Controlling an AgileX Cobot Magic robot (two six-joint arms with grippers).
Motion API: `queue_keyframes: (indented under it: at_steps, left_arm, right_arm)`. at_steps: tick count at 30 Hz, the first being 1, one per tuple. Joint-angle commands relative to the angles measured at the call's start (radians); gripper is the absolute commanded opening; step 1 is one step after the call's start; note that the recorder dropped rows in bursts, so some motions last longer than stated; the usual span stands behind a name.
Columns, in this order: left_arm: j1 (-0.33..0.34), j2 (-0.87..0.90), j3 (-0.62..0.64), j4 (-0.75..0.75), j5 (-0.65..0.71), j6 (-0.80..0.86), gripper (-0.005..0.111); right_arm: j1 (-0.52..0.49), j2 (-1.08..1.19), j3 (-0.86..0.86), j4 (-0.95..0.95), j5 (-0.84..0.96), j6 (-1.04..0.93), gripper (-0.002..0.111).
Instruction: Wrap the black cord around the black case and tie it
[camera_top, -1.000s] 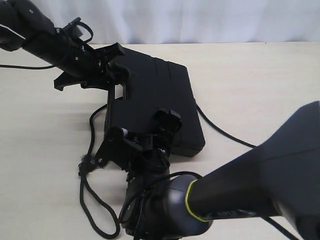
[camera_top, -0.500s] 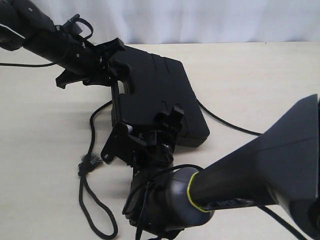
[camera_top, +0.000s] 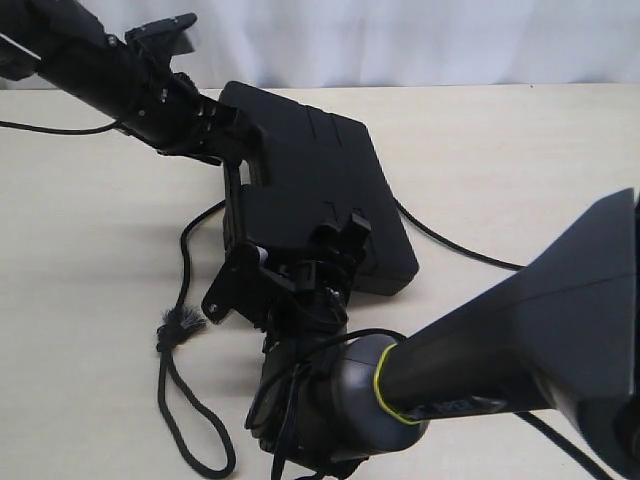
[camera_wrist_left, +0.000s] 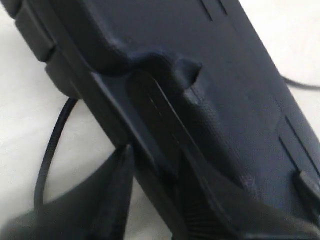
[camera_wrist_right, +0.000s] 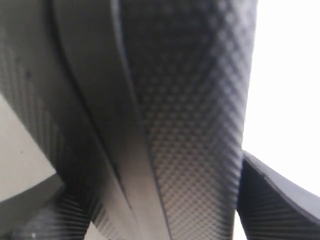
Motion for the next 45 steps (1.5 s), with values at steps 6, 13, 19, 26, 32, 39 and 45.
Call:
queue_keyframes:
  at_steps: [6,13,19,26,32,39,45]
  left_arm:
    - [-0.002,-0.066,-0.195,0.397,0.311,0.02,0.046]
    - [-0.002,-0.11,-0.177,0.599,0.512,0.049,0.046]
    - [-0.035,-0.11,-0.055,0.673,0.482,0.098,0.045]
    - [-0.179,-0.125,-0.011,0.939,0.48,0.024,0.028]
    - [-0.281,-0.125,0.192,0.932,0.377,0.525,0.012]
    - [-0.281,-0.125,0.326,0.933,0.164,0.654,0.012]
    - [-0.283,-0.125,0.327,0.798,0.171,0.803,0.012]
  right_arm:
    - [-0.011,-0.019,-0.001,0.005,0.049,0.054,0.004]
    - [-0.014,-0.171,0.133,0.005,-0.057,0.102,0.004]
    - [-0.052,-0.34,0.24,0.005,-0.225,0.116,0.004]
    - [-0.282,-0.461,0.271,0.005,-0.553,0.132,0.004]
    - [-0.292,-0.463,0.271,0.005,-0.547,0.072,0.004]
    - [-0.292,-0.463,0.271,0.005,-0.535,0.061,0.004]
    - [-0.292,-0.463,0.271,0.005,-0.463,0.059,0.004]
